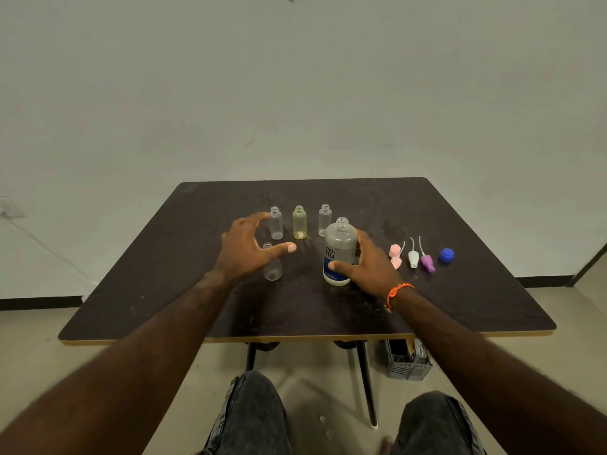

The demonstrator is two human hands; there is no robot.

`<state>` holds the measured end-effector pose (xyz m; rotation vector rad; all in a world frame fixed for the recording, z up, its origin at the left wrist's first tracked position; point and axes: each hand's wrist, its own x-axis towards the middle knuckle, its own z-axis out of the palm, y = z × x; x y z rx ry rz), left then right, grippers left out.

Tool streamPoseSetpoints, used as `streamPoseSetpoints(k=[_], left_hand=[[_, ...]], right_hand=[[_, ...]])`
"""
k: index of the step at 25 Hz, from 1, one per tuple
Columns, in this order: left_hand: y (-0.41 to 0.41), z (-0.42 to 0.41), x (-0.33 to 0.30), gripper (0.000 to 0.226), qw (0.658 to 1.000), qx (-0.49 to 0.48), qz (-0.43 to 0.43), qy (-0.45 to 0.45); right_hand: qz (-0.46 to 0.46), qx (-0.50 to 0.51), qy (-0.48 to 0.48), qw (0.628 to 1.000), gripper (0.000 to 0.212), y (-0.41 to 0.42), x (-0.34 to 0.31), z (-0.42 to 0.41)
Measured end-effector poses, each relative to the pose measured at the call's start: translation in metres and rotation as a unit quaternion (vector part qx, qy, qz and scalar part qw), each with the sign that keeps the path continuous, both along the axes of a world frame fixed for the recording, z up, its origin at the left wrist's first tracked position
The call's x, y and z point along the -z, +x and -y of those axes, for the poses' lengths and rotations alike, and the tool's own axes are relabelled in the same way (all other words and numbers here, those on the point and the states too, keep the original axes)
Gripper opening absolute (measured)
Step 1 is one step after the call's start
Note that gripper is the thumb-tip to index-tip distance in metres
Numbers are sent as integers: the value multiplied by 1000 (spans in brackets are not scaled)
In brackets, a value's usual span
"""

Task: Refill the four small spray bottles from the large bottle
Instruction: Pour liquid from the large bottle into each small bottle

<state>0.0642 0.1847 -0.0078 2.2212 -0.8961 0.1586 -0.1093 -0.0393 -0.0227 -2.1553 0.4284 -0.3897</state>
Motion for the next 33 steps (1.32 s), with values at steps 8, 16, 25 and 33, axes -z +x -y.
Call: streamPoseSetpoints(k=[8, 16, 25, 33], left_hand=[[-1, -9, 39, 54, 995, 19, -97, 13], [-15, -8, 50, 50, 994, 8, -102, -44], [-9, -7, 51, 49, 999, -14, -45, -22], [-9, -7, 43, 56, 1000, -1, 20, 24]], right_hand=[[-6, 0, 9, 1000, 83, 0, 1, 2], [87, 67, 45, 993, 81, 8, 14, -17], [88, 6, -113, 990, 67, 17, -10, -22], [-9, 1, -224, 975, 83, 22, -9, -20]])
